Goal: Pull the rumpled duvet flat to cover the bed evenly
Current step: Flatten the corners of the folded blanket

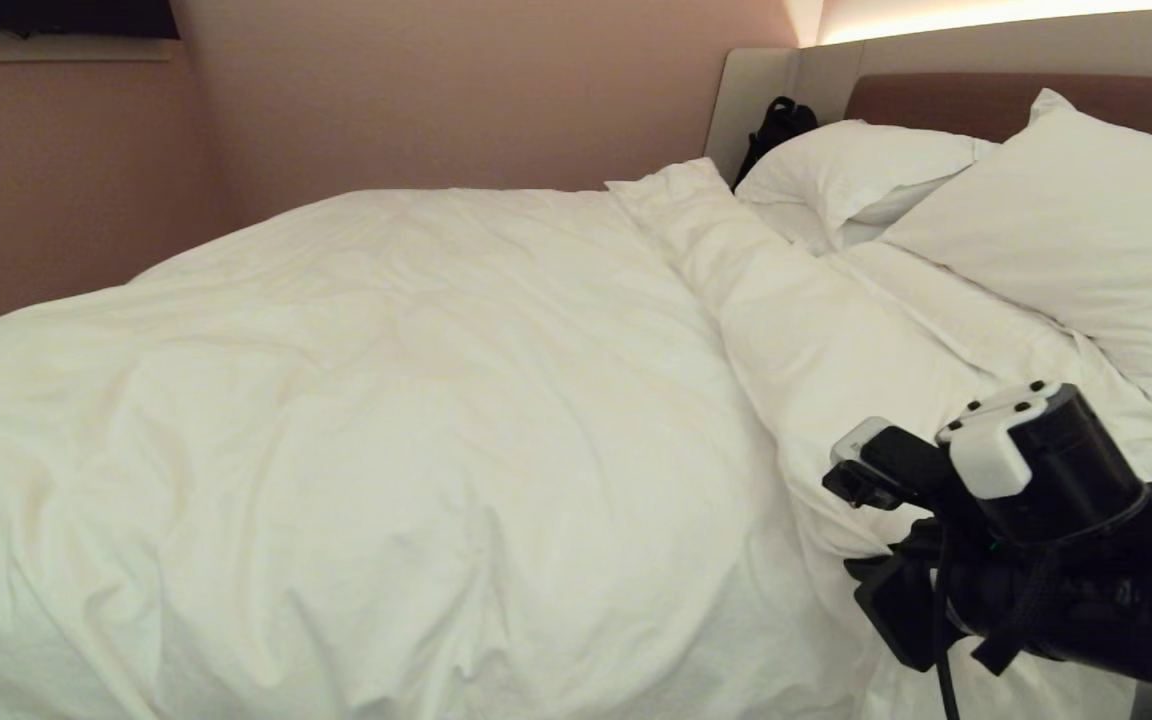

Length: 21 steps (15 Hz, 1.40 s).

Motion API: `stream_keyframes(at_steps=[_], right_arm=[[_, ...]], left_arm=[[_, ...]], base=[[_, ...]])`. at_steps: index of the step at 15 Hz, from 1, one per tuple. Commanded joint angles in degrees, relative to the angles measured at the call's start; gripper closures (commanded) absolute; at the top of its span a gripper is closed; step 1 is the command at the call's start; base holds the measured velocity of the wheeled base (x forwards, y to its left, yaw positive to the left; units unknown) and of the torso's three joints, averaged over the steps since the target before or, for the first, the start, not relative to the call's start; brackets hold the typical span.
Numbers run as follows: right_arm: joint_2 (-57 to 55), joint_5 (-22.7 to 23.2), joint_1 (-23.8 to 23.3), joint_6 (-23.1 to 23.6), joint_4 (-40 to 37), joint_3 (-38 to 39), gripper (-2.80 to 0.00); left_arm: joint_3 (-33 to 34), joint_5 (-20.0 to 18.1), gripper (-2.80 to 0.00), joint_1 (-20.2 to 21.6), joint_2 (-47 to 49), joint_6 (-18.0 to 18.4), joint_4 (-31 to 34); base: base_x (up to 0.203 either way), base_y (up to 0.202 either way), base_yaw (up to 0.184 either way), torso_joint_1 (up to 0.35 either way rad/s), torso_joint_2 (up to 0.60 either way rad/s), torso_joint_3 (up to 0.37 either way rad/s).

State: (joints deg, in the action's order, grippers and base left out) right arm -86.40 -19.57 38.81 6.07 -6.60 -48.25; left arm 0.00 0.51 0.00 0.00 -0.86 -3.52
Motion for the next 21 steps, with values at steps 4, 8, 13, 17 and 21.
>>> stream_keyframes(at_steps=[4,8,13,17,21], right_arm=[[-6.4,-0.3,-0.3,-0.2,5.0,0.8,-2.8],[-7.2,-0.1,-0.4,-0.5,7.0,0.9,-2.8],[6.4,0.1,0.7,-0.2,5.5,1.3,-2.8],[16.7,-0.1,2.2,0.0,3.0,-0.8,-2.8],[15.9,0.1,-6.8,0.0,3.7,-3.8,0.0]], left_arm=[[0.0,0.0,0.0,0.0,0.0,0.0,0.0],[0.0,0.0,0.0,0.0,0.0,-0.1,0.0],[0.0,0.0,0.0,0.1,0.0,0.0,0.0],[0.0,0.0,0.0,0.0,0.0,0.0,-0.1],[0.0,0.0,0.0,0.1,0.0,0.0,0.0]], base=[[0.0,0.0,0.0,0.0,0.0,0.0],[0.0,0.0,0.0,0.0,0.0,0.0],[0.0,0.0,0.0,0.0,0.0,0.0],[0.0,0.0,0.0,0.0,0.0,0.0],[0.0,0.0,0.0,0.0,0.0,0.0]])
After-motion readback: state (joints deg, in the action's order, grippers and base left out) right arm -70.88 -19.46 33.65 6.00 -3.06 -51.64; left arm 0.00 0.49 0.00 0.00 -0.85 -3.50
